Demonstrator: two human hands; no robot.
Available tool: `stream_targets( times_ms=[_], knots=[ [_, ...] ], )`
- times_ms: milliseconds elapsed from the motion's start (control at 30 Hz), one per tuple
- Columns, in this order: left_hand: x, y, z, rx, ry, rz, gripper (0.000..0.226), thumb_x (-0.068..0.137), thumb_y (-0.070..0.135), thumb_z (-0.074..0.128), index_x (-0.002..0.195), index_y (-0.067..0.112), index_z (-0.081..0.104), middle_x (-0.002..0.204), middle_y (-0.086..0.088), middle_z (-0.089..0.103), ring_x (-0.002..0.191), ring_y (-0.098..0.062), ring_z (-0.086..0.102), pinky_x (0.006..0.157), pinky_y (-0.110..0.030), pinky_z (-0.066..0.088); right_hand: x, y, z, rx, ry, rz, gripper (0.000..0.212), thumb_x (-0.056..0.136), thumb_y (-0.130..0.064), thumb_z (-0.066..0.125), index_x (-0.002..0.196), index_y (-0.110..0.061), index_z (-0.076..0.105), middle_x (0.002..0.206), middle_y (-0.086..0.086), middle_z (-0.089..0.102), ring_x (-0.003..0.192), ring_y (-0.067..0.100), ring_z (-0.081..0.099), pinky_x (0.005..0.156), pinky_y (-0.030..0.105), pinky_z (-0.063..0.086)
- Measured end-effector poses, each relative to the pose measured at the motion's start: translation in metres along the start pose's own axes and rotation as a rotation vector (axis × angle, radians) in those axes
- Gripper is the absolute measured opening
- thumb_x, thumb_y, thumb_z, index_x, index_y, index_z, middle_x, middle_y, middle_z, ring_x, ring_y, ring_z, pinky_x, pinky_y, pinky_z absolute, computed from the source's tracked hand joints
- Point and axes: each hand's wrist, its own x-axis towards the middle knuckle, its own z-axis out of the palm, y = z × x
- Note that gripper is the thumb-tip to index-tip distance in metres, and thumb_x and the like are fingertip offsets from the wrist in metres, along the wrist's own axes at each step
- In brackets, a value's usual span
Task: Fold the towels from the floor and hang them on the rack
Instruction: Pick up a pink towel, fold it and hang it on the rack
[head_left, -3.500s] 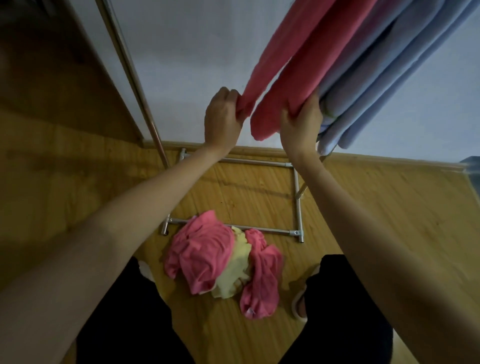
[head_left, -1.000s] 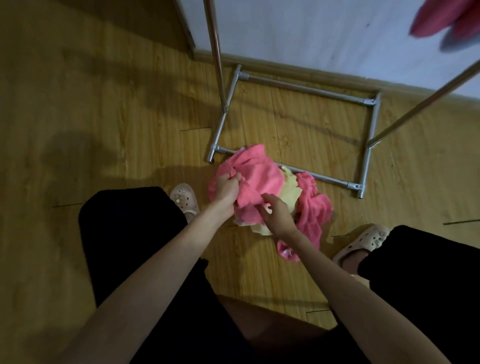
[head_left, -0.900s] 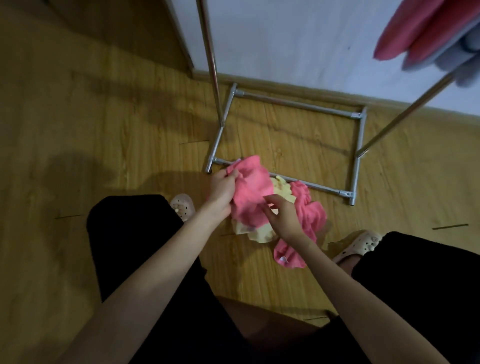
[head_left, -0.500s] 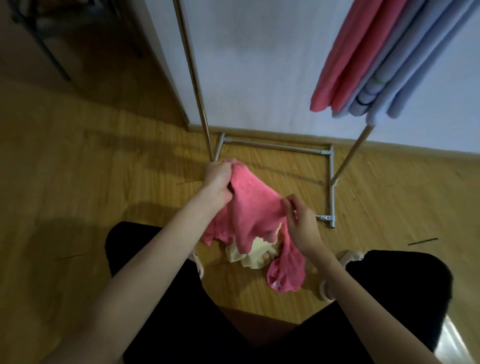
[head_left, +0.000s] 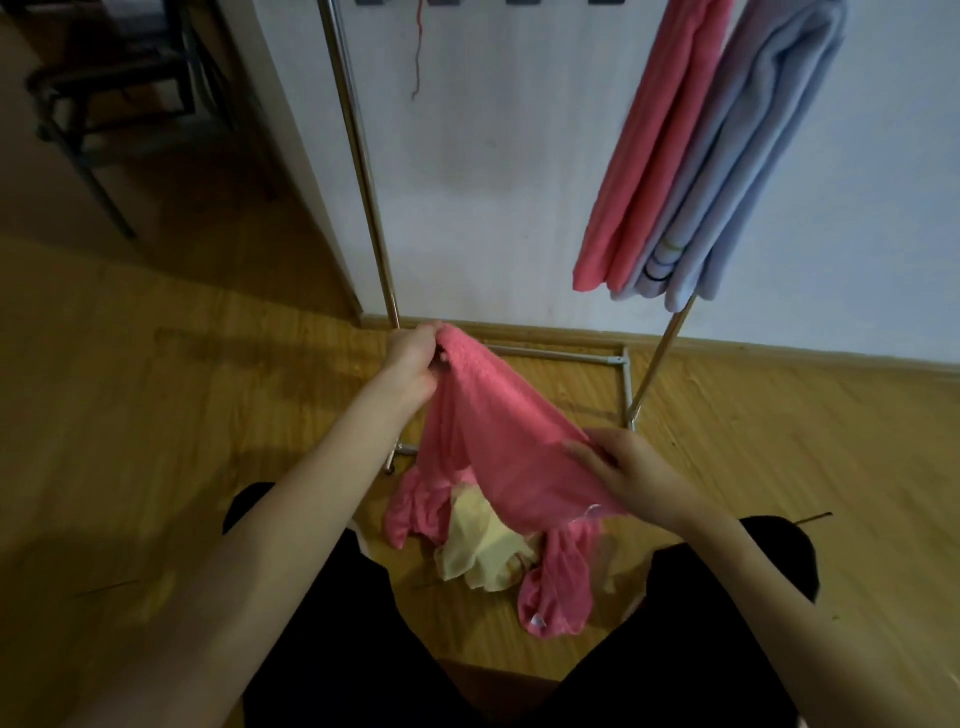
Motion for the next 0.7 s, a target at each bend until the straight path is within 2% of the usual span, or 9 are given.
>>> stream_targets(
  times_ms=[67,133,233,300,367,433,500,600,700],
  knots=[
    [-0.002,0.003,0.008,-0.042,-0.084,0.018,0.024,0.093,-0.007,0.048,0.072,0.005,0.049,0.065,-0.008,0.049,0.038,-0.008,0.052,0.034,-0.016,0.04,0.005,-0.021,-0.008,0.107,0.114,0.034,0.037,0.1,-0.035,0.04,0.076,-0.017,0.062,0.062,-0.008,0.063,0.056,0.004,0.054,0.055,0.023,0.044],
    [-0.009,0.002,0.012,-0.006,-0.242,0.025,0.02,0.093,-0.009,0.046,0.08,0.004,0.054,0.069,-0.009,0.058,0.05,-0.011,0.06,0.047,-0.018,0.051,0.019,-0.046,-0.017,0.222,0.281,0.03,0.035,0.103,-0.025,0.038,0.079,-0.018,0.063,0.061,-0.008,0.062,0.058,-0.002,0.05,0.055,0.02,0.04],
    [-0.021,-0.005,0.009,0.197,-0.445,0.071,0.017,0.092,-0.007,0.048,0.102,-0.001,0.059,0.084,-0.013,0.068,0.068,-0.016,0.067,0.062,-0.024,0.055,0.051,-0.073,-0.027,0.375,0.452,0.056,0.04,0.104,-0.022,0.038,0.065,-0.015,0.044,0.053,-0.011,0.042,0.051,0.0,0.038,0.051,0.017,0.034],
    [-0.029,-0.011,0.002,0.387,-0.468,0.15,0.019,0.092,-0.004,0.049,0.104,0.001,0.062,0.088,-0.01,0.068,0.073,-0.017,0.065,0.063,-0.025,0.054,0.075,-0.079,-0.027,0.507,0.488,0.199,0.041,0.103,-0.026,0.038,0.065,-0.013,0.043,0.057,0.0,0.039,0.049,0.006,0.04,0.044,0.021,0.036],
    [-0.035,-0.017,-0.01,0.599,-0.452,0.255,0.021,0.091,-0.003,0.05,0.105,0.002,0.065,0.093,-0.009,0.068,0.081,-0.018,0.065,0.067,-0.026,0.053,0.094,-0.076,-0.022,0.646,0.47,0.339,0.039,0.103,-0.026,0.038,0.067,-0.011,0.044,0.059,0.005,0.038,0.04,0.007,0.041,0.034,0.018,0.034],
    [-0.039,-0.021,-0.026,0.788,-0.501,0.315,0.027,0.087,-0.006,0.053,0.109,0.005,0.064,0.105,-0.006,0.067,0.094,-0.015,0.063,0.076,-0.026,0.052,0.104,-0.072,-0.014,0.68,0.458,0.365,0.041,0.104,-0.026,0.038,0.066,-0.01,0.042,0.061,0.009,0.039,0.032,0.006,0.037,0.032,0.016,0.029],
    [-0.041,-0.026,-0.044,0.995,-0.655,0.349,0.037,0.082,-0.006,0.061,0.115,0.011,0.061,0.115,0.001,0.062,0.106,-0.009,0.057,0.085,-0.023,0.051,0.105,-0.074,-0.008,0.671,0.463,0.322,0.046,0.104,-0.028,0.038,0.063,-0.009,0.043,0.059,0.011,0.042,0.032,0.008,0.037,0.034,0.019,0.028],
    [-0.045,-0.037,-0.058,1.168,-0.774,0.423,0.045,0.079,0.02,0.076,0.12,0.021,0.056,0.121,0.008,0.056,0.111,-0.004,0.053,0.089,-0.026,0.051,0.1,-0.085,-0.005,0.747,0.499,0.315,0.05,0.104,-0.027,0.038,0.058,-0.008,0.044,0.043,0.004,0.043,0.032,0.009,0.041,0.035,0.018,0.032],
    [-0.052,-0.046,-0.051,1.26,-0.678,0.55,0.053,0.069,0.057,0.074,0.109,0.025,0.06,0.11,0.011,0.06,0.099,-0.003,0.057,0.085,-0.026,0.051,0.1,-0.092,-0.002,0.774,0.535,0.351,0.048,0.104,-0.029,0.038,0.06,-0.009,0.044,0.036,-0.006,0.042,0.034,0.008,0.043,0.038,0.021,0.035]
  ],
)
